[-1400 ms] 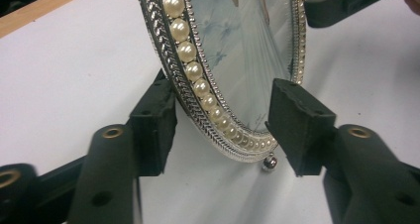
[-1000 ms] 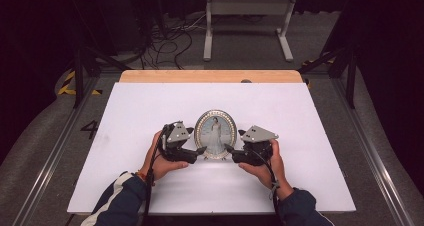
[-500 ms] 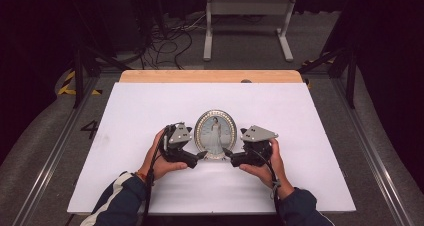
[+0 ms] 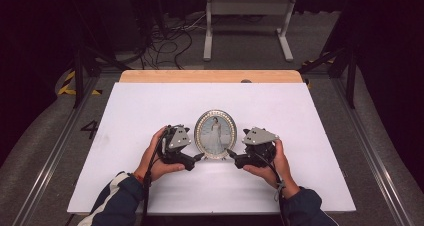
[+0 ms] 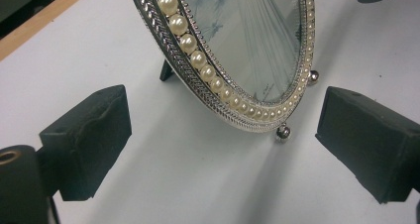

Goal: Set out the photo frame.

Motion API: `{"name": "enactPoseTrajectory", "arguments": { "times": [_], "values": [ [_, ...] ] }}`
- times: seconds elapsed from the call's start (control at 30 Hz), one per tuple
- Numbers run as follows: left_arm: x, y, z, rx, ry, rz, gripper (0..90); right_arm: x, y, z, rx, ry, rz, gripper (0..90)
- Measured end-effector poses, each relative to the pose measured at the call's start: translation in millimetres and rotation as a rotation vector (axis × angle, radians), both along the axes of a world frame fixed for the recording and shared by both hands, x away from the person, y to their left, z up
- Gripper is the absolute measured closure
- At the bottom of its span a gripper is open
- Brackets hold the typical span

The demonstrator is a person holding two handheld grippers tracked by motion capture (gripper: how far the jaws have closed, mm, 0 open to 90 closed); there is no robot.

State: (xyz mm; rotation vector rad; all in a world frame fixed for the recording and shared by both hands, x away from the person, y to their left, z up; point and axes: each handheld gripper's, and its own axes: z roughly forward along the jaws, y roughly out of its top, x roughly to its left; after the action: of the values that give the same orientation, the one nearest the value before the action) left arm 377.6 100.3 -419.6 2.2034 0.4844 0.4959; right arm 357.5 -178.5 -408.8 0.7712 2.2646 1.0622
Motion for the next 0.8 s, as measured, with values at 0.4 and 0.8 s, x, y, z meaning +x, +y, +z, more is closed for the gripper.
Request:
{"name": "enactPoseTrajectory", "arguments": {
  "times": [0.4, 0.8],
  "values": [
    [-6.4, 2.9, 2.7, 0.032, -0.037, -0.004, 7.8, -4.4, -4.8, 0.9, -0.042, -0.010, 0.007, 16.0],
    [-13.4, 14.5, 1.6, 0.051, -0.051, 0.009, 8.1, -9.8, -20.2, 0.1, -0.054, -0.017, -0.011, 15.5]
  ]
}}
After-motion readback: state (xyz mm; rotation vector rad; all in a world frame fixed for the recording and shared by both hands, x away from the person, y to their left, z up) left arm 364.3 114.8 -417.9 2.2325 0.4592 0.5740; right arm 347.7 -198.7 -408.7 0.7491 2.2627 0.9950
